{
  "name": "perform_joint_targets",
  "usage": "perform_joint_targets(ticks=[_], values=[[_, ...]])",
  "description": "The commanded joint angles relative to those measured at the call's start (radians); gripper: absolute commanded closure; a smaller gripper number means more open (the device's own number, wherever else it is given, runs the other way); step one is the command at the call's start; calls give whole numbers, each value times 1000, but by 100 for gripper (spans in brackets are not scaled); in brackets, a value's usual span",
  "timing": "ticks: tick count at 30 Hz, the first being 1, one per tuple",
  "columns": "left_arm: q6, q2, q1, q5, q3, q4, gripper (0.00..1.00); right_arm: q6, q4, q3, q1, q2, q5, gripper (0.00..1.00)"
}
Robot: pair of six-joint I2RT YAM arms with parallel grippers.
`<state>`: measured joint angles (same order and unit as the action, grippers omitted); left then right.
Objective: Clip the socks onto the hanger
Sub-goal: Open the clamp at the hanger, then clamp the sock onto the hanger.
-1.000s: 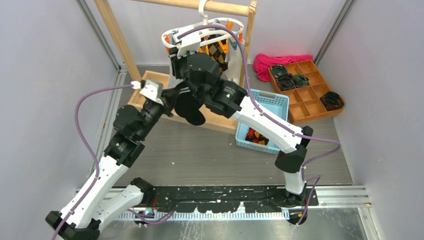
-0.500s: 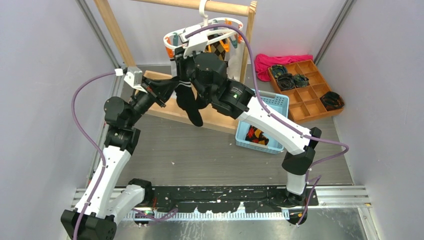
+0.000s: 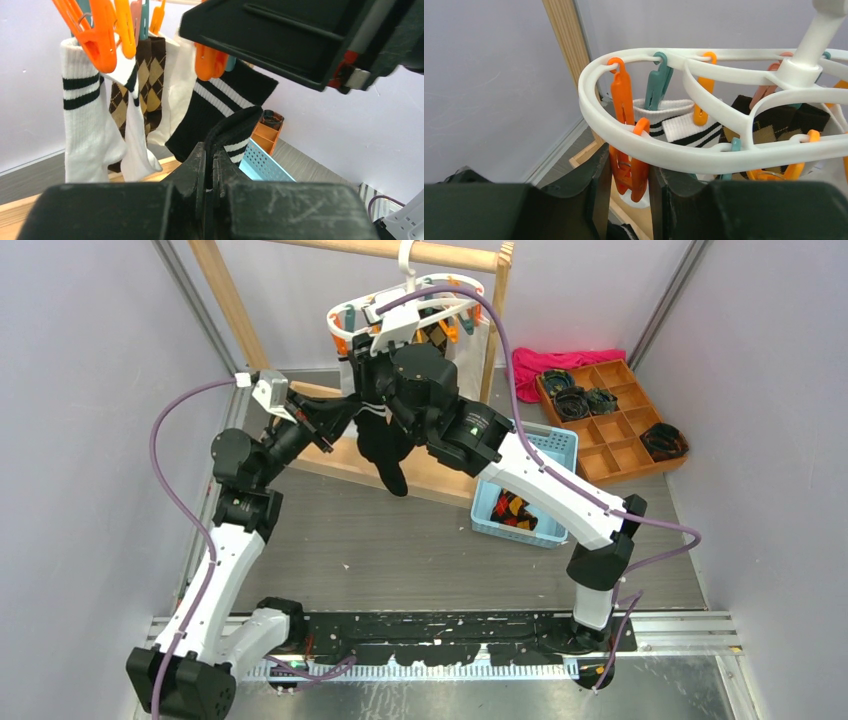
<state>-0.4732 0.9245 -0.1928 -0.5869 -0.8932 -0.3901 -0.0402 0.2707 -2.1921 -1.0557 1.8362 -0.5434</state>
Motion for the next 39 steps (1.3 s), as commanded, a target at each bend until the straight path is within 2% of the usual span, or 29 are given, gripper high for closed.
perform_joint_targets(ticks=[1,17,39], values=[[-36,40,39,-107,-23,-98,100,-27,-37,3,11,-66,19,89],[-193,179,69,-215,-152,-184,100,-56,-56,61,32,-108,57,89],[-351,274,97,-356,-212,-262,100,-85,-73,111,50,-142,104,89]])
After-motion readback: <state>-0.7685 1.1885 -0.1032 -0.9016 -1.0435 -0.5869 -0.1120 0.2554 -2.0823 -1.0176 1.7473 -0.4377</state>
